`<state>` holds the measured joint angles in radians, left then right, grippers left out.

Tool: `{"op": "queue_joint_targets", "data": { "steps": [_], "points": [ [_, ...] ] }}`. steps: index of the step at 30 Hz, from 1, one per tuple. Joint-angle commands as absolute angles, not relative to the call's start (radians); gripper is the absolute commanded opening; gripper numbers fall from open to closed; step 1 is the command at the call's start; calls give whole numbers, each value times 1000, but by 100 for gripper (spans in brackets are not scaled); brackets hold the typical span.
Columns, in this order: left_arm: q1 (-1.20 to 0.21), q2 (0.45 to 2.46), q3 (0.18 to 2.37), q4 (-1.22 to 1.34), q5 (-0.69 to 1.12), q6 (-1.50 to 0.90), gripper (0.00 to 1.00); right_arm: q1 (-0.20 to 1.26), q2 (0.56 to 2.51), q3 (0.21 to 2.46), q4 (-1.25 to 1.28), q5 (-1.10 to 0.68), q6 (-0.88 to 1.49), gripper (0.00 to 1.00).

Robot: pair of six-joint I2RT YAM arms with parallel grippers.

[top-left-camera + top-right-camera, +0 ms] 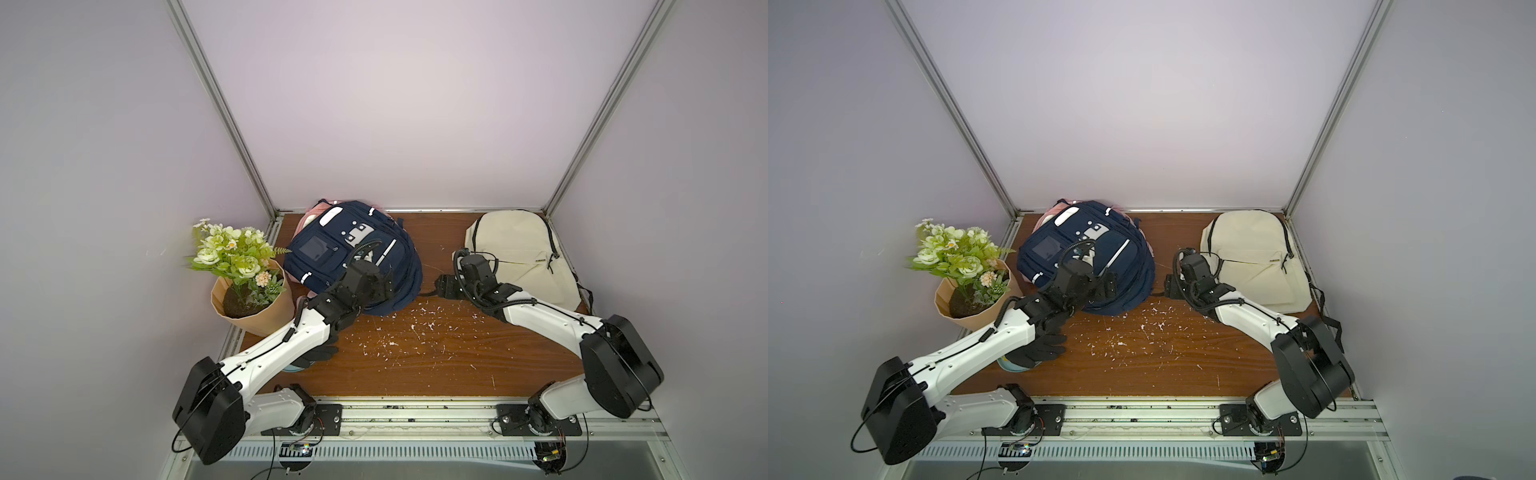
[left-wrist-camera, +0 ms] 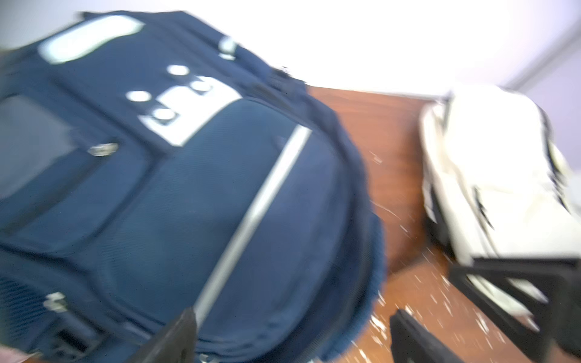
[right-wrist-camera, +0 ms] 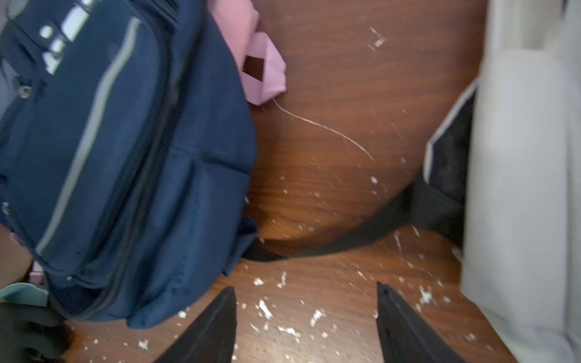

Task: Zip up the backpack
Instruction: Place the backpack on the backpack, then pick up the backpack from the backpack.

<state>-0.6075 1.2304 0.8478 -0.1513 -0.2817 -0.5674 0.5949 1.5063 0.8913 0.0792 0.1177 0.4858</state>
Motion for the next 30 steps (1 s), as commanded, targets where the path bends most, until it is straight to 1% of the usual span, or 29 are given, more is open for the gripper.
{"op": "queue_joint_targets", "data": {
  "steps": [1, 6, 9, 14, 16, 20, 22, 23, 27, 29, 30],
  "points": [
    [-495, 1287, 823, -259, -329, -675, 97, 616, 1570, 991, 109, 95, 450, 74],
    [-332, 1290, 741, -209, -261, -735, 97, 647, 1697, 1134, 85, 100, 439, 74],
    [-263, 1303, 698, -133, -201, -715, 97, 671, 1762, 1199, 69, 103, 433, 74],
    [-239, 1372, 692, -44, -117, -649, 97, 695, 1858, 1272, 47, 102, 436, 74],
    [-239, 1405, 696, -24, -95, -636, 99, 703, 1893, 1292, 38, 97, 439, 74],
    [-240, 1463, 715, -10, -73, -616, 79, 732, 1956, 1346, -6, 55, 441, 73],
    [-239, 1480, 724, 0, -50, -603, 70, 752, 1974, 1354, -20, 60, 436, 68],
    [-240, 1485, 730, 1, -40, -601, 64, 763, 1976, 1352, -18, 64, 437, 62],
    [-239, 1483, 772, -5, -19, -598, 38, 781, 1955, 1338, 2, 53, 450, 36],
    [-249, 1464, 803, -21, -38, -595, 24, 789, 1934, 1337, 12, 52, 450, 24],
    [-259, 1453, 824, -32, -52, -592, 19, 794, 1925, 1338, 15, 52, 447, 19]
  ]
}}
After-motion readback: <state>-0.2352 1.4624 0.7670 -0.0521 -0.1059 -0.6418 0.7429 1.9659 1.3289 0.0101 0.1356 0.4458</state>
